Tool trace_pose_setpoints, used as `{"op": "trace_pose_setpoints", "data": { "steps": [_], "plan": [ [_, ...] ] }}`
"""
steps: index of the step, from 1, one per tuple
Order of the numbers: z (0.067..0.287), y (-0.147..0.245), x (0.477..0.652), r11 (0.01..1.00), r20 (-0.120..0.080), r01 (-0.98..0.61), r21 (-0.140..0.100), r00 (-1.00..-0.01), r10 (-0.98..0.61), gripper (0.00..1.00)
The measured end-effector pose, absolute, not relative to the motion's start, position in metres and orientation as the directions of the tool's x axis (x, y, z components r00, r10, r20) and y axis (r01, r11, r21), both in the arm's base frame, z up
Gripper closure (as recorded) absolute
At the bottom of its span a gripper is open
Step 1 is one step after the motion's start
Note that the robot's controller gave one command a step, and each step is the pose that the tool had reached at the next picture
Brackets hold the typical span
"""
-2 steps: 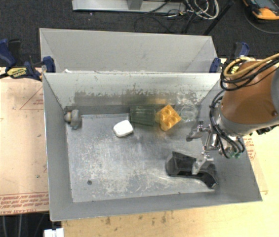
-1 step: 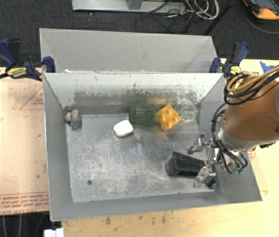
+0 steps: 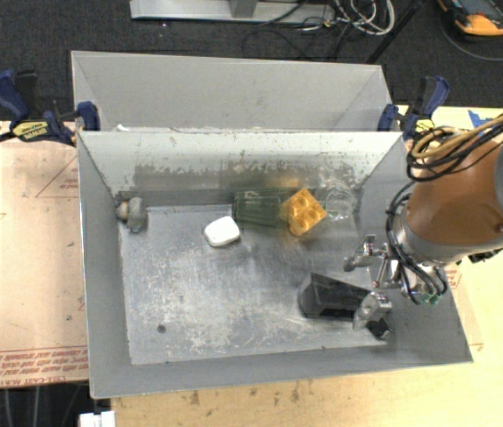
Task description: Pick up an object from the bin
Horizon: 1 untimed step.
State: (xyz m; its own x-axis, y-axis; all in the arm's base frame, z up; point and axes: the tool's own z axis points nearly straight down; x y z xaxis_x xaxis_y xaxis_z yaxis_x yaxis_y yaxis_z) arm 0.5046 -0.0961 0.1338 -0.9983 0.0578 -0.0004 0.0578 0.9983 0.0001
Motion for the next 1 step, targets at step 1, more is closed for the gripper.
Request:
{"op": "trace_pose_setpoints", "data": {
  "steps": [1],
  "plan": [
    [0.1064,-0.0954,0.4994,0.994,-0.006,0.111,0.001,-0.994,0.111,0.00]
  ]
}}
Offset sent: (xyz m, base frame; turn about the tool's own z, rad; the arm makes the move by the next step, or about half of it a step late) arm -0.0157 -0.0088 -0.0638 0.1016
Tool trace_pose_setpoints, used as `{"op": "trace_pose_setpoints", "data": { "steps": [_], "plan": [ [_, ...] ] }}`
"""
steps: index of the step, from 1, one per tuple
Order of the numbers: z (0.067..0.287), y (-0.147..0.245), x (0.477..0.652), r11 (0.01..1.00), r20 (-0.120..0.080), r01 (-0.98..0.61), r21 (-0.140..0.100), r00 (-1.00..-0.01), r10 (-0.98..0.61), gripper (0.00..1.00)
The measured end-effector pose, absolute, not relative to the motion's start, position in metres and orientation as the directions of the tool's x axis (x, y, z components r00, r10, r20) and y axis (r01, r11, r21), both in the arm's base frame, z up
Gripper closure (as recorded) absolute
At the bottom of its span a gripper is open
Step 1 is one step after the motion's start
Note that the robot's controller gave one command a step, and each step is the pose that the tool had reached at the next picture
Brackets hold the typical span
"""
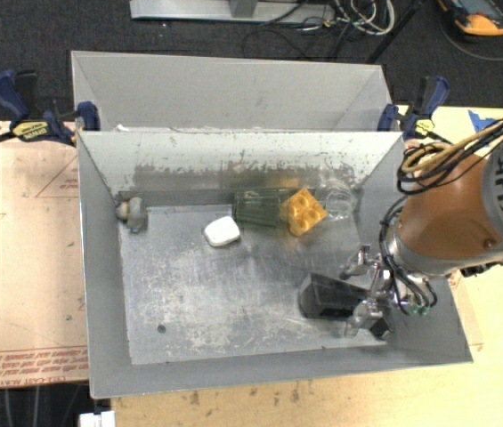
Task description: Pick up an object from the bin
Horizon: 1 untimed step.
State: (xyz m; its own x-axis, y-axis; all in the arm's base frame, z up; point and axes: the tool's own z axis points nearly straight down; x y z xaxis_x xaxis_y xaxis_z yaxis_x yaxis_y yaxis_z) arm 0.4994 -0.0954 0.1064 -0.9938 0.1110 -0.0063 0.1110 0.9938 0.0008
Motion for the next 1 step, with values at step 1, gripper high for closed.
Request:
{"op": "trace_pose_setpoints", "data": {
  "steps": [1],
  "plan": [
    [0.0813,-0.1027,0.4989,0.988,-0.024,0.156,0.006,-0.987,0.156,1.00]
  ]
}}
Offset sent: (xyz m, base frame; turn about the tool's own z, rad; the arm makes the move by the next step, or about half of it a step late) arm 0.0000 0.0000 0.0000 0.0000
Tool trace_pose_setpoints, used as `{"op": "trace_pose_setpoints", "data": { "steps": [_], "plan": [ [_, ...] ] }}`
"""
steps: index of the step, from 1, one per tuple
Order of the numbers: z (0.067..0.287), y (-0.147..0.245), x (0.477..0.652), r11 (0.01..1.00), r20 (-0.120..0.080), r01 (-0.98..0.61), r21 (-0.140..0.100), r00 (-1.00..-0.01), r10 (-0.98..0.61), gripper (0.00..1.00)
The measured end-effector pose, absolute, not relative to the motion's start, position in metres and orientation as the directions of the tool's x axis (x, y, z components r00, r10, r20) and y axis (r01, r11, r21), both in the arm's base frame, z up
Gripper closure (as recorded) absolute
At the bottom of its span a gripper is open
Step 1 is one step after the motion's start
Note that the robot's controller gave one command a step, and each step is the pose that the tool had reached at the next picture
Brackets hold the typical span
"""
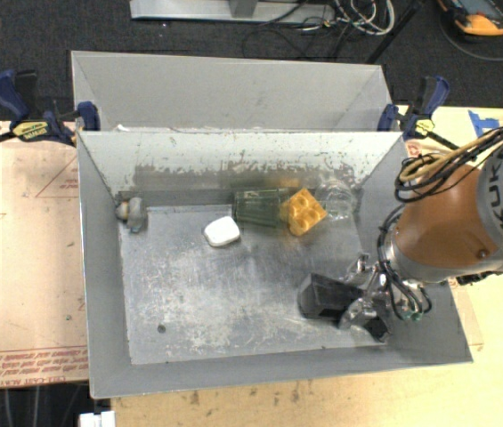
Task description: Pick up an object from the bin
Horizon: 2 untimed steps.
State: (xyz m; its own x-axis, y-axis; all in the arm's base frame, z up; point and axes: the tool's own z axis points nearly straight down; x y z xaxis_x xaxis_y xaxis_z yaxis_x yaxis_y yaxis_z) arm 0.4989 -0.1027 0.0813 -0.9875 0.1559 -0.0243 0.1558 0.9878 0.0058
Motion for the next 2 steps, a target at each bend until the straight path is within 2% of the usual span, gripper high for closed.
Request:
{"op": "trace_pose_setpoints", "data": {
  "steps": [2],
  "plan": [
    [0.0823,-0.1024,0.4991,0.988,-0.022,0.156,0.006,-0.987,0.156,1.00]
  ]
}}
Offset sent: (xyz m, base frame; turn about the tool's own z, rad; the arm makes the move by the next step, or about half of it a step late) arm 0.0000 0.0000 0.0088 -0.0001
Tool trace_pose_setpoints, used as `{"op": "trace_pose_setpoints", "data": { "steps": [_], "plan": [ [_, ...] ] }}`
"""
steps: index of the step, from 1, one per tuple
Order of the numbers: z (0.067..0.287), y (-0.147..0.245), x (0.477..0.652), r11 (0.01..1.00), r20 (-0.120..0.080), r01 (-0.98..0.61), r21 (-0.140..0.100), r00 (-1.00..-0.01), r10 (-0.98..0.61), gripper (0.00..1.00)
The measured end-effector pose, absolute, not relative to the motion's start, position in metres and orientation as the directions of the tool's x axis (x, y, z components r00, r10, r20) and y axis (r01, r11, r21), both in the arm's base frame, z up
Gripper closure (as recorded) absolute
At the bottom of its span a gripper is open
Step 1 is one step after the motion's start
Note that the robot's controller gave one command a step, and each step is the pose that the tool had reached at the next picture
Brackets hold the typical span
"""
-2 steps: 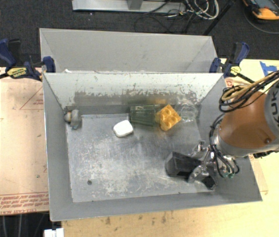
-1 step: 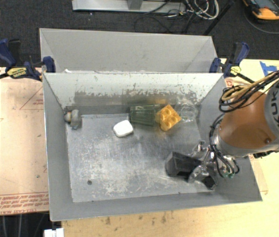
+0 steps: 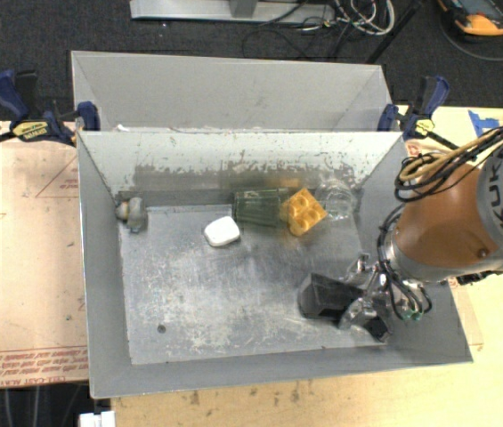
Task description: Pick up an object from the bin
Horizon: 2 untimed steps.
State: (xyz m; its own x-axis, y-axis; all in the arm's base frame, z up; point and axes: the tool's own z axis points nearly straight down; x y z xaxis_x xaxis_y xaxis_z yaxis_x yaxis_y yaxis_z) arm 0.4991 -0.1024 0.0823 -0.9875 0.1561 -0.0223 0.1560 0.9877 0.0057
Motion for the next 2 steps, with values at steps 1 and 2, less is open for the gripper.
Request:
{"op": "trace_pose_setpoints", "data": {
  "steps": [1,2],
  "plan": [
    [0.0843,-0.1022,0.4980,0.988,-0.015,0.155,0.003,-0.988,0.155,1.00],
    [0.0925,-0.1022,0.4933,0.988,0.006,0.155,0.002,-0.988,0.155,1.00]
  ]
}}
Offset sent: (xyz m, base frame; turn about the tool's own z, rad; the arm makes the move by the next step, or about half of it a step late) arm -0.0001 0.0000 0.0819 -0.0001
